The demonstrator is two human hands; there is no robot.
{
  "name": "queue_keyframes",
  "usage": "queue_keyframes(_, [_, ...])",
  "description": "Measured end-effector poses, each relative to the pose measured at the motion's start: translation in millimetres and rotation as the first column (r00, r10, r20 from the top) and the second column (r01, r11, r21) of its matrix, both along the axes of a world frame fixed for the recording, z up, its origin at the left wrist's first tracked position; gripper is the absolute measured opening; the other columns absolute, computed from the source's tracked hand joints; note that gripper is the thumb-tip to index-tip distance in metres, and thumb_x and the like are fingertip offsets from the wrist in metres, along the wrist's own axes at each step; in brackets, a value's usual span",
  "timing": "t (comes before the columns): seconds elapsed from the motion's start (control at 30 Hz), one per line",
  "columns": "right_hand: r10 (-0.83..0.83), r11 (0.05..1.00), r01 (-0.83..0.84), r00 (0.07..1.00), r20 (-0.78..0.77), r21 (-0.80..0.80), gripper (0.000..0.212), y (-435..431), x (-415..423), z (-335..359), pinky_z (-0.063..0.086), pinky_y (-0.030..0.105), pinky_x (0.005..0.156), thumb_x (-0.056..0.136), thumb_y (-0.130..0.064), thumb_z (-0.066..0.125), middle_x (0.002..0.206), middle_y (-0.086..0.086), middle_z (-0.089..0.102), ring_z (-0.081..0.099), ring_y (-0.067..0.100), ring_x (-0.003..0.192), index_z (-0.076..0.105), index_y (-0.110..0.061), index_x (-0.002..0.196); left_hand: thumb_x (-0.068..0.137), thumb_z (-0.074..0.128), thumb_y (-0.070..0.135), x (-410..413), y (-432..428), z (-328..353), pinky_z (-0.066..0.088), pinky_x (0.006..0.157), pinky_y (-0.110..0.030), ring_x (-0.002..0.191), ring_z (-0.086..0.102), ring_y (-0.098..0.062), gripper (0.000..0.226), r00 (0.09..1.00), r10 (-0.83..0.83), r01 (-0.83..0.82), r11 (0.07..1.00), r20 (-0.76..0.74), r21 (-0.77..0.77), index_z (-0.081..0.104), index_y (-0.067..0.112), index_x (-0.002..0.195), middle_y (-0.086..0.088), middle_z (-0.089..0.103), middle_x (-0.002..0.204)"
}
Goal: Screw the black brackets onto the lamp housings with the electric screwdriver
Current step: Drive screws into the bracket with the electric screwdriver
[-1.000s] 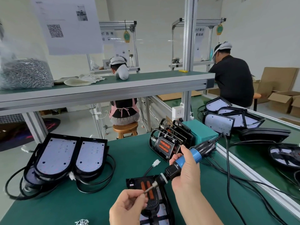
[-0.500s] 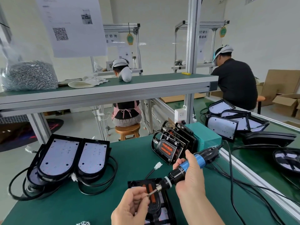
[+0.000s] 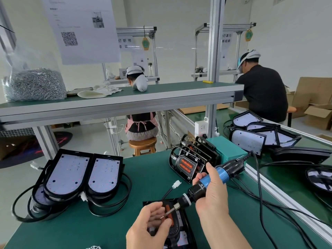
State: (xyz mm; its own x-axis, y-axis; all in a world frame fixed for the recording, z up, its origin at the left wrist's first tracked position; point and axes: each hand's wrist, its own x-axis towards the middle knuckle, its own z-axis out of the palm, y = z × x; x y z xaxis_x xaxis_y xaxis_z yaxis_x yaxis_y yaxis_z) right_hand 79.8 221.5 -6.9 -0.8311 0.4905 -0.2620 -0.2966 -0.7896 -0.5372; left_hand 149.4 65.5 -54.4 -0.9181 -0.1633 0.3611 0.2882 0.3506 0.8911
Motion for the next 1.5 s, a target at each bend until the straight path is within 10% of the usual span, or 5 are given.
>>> queue_keyframes(0.17, [0.01, 1.0, -0.01, 1.0, 0.007, -0.007, 0.023, 5.9, -0.2, -0.5, 0.053, 0.028, 0.059, 0.088, -0.016, 0.076, 0.057, -0.002, 0.059, 0.056, 0.012, 0.049, 0.057, -0.017, 0.101, 0.06, 0.094, 0.01, -9.8, -8.0, -2.9, 0.045, 0.098, -0.042, 0.111, 0.053, -0.021, 0.061, 0.984, 0.163, -0.159, 0.985, 0.069, -0.065, 0.065, 0.02, 0.113, 0.002, 0.06, 0.113])
queue_keyframes(0.43, [-0.007, 0.999, 0.008, 1.0, 0.017, -0.053, 0.029, 18.1, -0.6, 2.4, 0.052, 0.023, 0.048, 0.087, -0.014, 0.078, 0.063, 0.001, 0.059, 0.058, 0.011, 0.049, 0.055, -0.014, 0.105, 0.053, 0.091, 0.04, -8.0, -10.6, -5.2, 0.04, 0.089, -0.019, 0.115, 0.054, -0.004, 0.086, 0.986, -0.078, 0.066, 0.994, 0.144, 0.088, 0.047, 0.028, 0.126, 0.006, 0.056, 0.122])
queue_keyframes(0.67, [-0.014, 0.998, 0.015, 1.0, 0.012, -0.061, 0.032, 17.7, -0.8, 2.4, 0.052, 0.023, 0.048, 0.087, -0.013, 0.078, 0.074, 0.004, 0.056, 0.059, 0.012, 0.055, 0.054, -0.014, 0.109, 0.073, 0.069, 0.049, 0.4, -3.2, 9.6, 0.042, 0.095, -0.035, 0.104, 0.05, 0.004, 0.014, 0.999, -0.02, 0.029, 0.981, 0.048, -0.19, 0.071, 0.038, 0.082, 0.034, 0.062, 0.103])
queue_keyframes(1.2, [0.02, 1.0, -0.019, 1.0, 0.018, -0.021, 0.024, 10.0, -1.1, -2.8, 0.052, 0.022, 0.049, 0.088, -0.016, 0.077, 0.072, 0.001, 0.056, 0.058, 0.011, 0.056, 0.055, -0.015, 0.099, 0.084, 0.077, 0.017, -2.8, -6.3, 16.1, 0.042, 0.096, -0.032, 0.101, 0.052, -0.007, 0.028, 0.974, -0.105, 0.146, 0.968, 0.202, -0.203, 0.066, 0.032, 0.063, 0.004, 0.064, 0.086])
queue_keyframes(1.5, [-0.062, 0.995, 0.066, 0.996, -0.06, 0.076, 0.026, 23.0, -6.1, 5.1, 0.051, 0.023, 0.05, 0.09, -0.015, 0.075, 0.067, 0.0, 0.056, 0.058, 0.01, 0.055, 0.055, -0.017, 0.106, 0.079, 0.074, 0.052, -13.4, -11.6, 5.2, 0.037, 0.084, -0.027, 0.101, 0.051, -0.011, 0.056, 0.911, 0.078, -0.018, 0.988, 0.405, -0.15, 0.043, 0.037, 0.123, 0.005, 0.044, 0.116])
